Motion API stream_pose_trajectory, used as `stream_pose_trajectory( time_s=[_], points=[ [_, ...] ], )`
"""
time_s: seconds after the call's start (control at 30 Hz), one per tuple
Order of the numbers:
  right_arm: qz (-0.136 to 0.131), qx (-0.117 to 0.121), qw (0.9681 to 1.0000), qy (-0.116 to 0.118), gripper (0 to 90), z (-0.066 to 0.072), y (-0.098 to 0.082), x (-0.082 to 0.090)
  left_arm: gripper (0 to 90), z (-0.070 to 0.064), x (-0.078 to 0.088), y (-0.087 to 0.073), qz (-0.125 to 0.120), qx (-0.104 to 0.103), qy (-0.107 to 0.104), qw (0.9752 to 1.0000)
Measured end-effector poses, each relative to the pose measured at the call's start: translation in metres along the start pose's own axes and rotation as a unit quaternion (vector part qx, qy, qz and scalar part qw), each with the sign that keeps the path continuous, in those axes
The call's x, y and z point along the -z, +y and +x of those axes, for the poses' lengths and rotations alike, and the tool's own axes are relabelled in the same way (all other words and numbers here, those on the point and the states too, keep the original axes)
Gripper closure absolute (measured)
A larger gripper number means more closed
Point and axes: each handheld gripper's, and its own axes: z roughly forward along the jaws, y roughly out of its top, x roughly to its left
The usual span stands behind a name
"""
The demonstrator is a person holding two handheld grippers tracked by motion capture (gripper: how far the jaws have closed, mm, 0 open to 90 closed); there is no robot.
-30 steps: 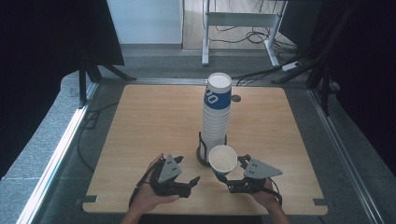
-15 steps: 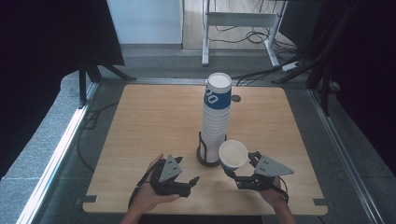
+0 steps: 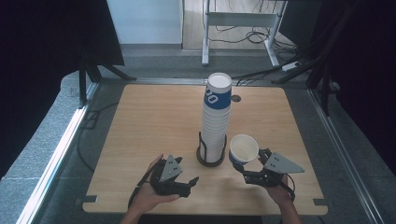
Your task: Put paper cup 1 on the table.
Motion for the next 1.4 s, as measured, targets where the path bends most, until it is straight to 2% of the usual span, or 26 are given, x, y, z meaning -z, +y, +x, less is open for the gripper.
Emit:
stream_pose_trajectory(
  time_s=[0.4,0.8,1.03,1.23,1.4],
  points=[
    [0.009,-0.024,0.9985,-0.048,26.7,-0.022,-0.013,0.004,16.1,-0.001,-0.003,-0.001,0.007,-0.003,-0.002,1.0000],
    [0.039,-0.046,0.9928,-0.103,26.7,-0.045,-0.031,-0.002,16.2,-0.003,-0.006,-0.002,0.012,-0.008,-0.003,0.9999],
    [0.069,-0.050,0.9895,-0.116,26.7,-0.057,-0.041,-0.010,16.2,-0.003,-0.006,-0.002,0.013,-0.007,-0.002,0.9999],
    [0.108,-0.058,0.9826,-0.140,26.7,-0.065,-0.050,-0.018,16.2,-0.003,-0.007,-0.003,0.015,-0.007,-0.001,0.9999],
    [0.145,-0.060,0.9767,-0.147,26.7,-0.069,-0.054,-0.025,16.2,-0.003,-0.007,-0.003,0.013,-0.007,0.000,0.9999]
  ],
)
